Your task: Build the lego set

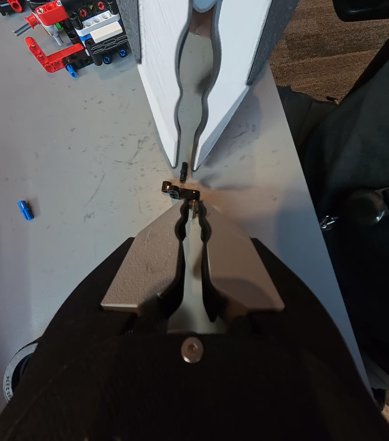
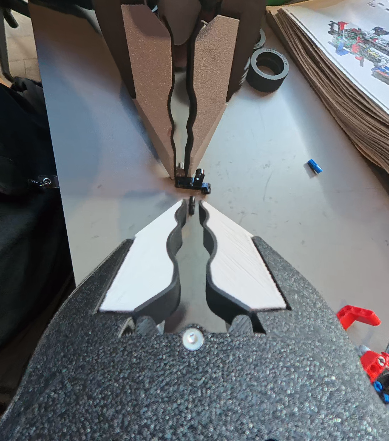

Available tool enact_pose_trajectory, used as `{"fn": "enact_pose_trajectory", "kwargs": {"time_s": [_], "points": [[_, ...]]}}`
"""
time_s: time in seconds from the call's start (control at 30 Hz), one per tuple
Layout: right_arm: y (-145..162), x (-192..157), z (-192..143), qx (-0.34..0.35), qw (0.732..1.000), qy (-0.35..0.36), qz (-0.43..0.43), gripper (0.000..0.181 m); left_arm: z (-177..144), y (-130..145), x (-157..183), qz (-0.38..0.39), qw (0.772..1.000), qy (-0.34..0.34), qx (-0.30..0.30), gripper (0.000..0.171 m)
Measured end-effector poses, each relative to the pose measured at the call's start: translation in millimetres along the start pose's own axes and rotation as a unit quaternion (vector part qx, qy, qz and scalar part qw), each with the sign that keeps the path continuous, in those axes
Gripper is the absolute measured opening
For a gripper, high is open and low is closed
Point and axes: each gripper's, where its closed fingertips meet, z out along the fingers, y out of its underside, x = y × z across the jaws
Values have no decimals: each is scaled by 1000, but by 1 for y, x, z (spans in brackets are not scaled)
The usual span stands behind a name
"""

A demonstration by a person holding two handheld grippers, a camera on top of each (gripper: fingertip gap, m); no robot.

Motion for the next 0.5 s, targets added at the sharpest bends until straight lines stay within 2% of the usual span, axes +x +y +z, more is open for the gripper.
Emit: {"fn": "enact_pose_trajectory", "kwargs": {"time_s": [0.17, 0.33, 0.4, 0.5], "points": [[5, 7, -10, 3, 1000, 2, 14, 11, 0, 0, 0, -1, 1000, 1, 0, 5], [8, 0, 0, -15, 1000, -13, 7, 11, 0, 0, 0, 0, 1000, 0, 0, 5], [8, -2, 2, -11, 1000, -18, 10, 4, 0, 0, 0, 0, 1000, -1, 1, 5], [7, -4, 3, -12, 1000, -21, 15, 3, 0, 0, 0, 0, 1000, -1, 1, 5]]}}
